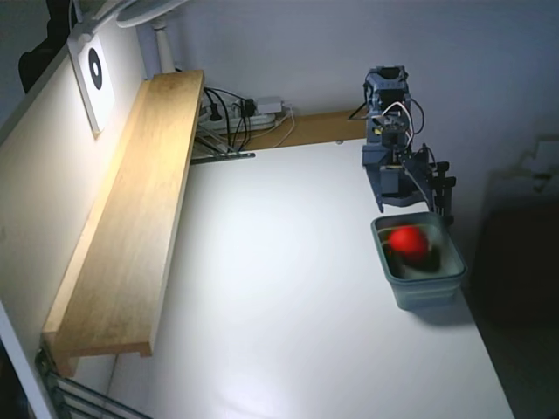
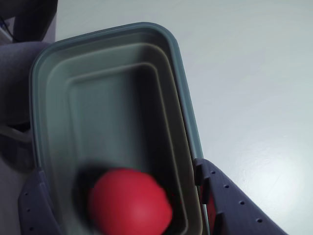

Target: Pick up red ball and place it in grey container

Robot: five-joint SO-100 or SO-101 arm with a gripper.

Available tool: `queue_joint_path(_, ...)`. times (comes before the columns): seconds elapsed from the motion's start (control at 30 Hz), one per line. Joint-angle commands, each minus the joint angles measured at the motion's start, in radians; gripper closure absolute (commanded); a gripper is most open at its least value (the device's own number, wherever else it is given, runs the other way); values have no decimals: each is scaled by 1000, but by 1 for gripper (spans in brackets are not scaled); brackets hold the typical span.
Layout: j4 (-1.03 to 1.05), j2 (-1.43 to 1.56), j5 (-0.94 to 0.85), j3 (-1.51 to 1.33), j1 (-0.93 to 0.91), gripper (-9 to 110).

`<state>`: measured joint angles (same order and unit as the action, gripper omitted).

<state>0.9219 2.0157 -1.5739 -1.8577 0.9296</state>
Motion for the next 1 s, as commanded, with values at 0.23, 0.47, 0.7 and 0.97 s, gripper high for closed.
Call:
queue_joint_path(0.23, 21, 25, 3, 60, 16, 63)
queue_joint_path(0.47, 43, 27, 3, 73, -24, 65)
queue_joint_path(0.7, 87, 29, 3, 99, -105, 67)
queue_joint_path(0.97, 163, 33, 3, 144, -245, 71)
